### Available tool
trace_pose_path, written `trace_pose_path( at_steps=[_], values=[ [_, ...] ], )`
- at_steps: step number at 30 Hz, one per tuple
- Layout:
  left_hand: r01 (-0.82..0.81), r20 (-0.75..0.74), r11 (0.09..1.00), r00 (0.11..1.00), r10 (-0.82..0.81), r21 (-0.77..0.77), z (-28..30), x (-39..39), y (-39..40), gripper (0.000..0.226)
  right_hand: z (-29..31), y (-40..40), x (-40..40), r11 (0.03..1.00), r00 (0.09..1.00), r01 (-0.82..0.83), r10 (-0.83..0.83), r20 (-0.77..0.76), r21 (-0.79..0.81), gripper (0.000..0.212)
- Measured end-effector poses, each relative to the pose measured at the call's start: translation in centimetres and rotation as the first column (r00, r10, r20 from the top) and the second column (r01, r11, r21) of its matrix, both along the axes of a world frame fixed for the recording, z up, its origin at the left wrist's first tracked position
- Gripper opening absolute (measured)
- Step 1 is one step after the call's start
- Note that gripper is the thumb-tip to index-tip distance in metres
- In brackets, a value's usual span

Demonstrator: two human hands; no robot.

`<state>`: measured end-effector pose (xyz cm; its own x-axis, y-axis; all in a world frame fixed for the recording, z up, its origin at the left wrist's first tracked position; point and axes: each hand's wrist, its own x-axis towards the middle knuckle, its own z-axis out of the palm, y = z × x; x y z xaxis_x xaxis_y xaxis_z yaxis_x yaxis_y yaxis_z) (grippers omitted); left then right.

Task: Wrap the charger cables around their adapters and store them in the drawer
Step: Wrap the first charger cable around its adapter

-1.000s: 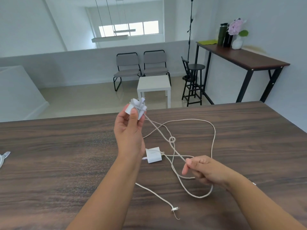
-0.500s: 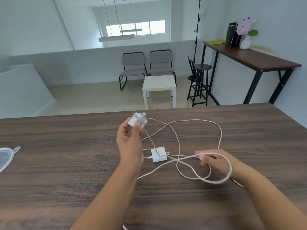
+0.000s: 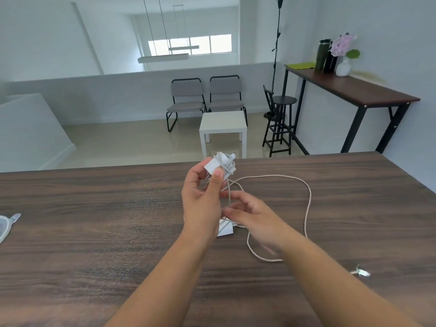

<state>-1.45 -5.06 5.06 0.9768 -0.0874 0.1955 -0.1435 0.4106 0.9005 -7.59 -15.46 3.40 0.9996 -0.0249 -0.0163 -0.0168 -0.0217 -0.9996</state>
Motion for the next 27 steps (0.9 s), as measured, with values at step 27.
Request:
trace_pose_path(
  at_steps=[27],
  values=[
    [0.413, 0.189, 0.734, 0.790, -0.583, 0.539, -0.6, -0.9, 4.5, 0.039, 4.5, -5.8, -0.7, 0.894, 0.954, 0.155, -0.024, 0.300, -0.420, 0.007]
  ],
)
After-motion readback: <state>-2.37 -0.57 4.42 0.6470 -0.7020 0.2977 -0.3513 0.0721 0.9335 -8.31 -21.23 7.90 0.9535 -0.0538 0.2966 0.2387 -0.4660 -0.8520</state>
